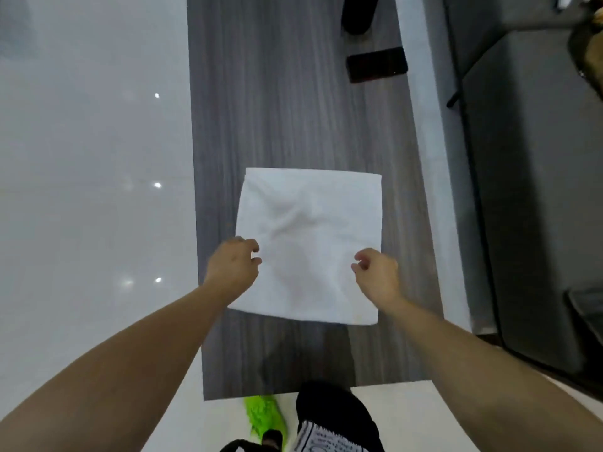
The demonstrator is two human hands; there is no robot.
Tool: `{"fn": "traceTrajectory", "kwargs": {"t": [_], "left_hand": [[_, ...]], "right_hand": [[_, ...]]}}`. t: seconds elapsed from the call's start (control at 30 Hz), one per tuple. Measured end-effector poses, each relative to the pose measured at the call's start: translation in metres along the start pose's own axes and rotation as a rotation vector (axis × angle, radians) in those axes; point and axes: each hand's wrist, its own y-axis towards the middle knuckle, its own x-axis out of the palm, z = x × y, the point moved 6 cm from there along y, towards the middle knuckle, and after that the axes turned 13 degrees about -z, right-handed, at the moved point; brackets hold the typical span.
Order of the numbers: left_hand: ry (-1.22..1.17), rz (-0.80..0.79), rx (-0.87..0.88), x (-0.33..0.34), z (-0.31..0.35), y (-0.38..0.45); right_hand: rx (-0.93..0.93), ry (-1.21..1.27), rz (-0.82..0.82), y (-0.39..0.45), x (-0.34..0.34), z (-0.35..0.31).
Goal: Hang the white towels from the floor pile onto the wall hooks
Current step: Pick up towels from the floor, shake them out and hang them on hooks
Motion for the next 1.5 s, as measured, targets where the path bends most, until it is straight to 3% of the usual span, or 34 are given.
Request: {"fn": "traceTrajectory", "kwargs": {"t": [0.17,0.33,0.57,0.8,1.03,1.2,1.33,1.5], "left_hand": [[0.127,-0.242,0.049,0.113,-0.025,-0.007],[0.333,-0.177,0.129,0.162,-0.032,-0.006],[0.465,-0.051,0.262,0.162,-0.02,-0.001],[0.416,-0.011,0.222,0.105,-0.006,-0.037],[0.332,0.224,0.214,-0.011,0.002,-0.125],[0.243,0.433,0.07,-0.083,-0.056,-0.239],[0.056,0.684,-0.098,-0.113,-0.145,-0.365],[-0.15,0.926,-0.36,-0.1,-0.282,-0.552]], "right_hand": [[-0.091,-0.254,-0.245,-0.014,0.11,0.061],[-0.265,-0.457,-0.15,-0.015,0.141,0.082],[-0.305,-0.551,-0.048,-0.014,0.139,0.088],[-0.267,-0.467,0.018,-0.033,0.097,0.057],[-0.414,-0.481,0.183,-0.093,0.022,-0.051],[-0.585,-0.493,0.284,-0.182,0.005,-0.168],[-0.815,-0.585,0.255,-0.28,0.043,-0.27],[-1.122,-0.655,0.135,-0.418,0.156,-0.384]]}}
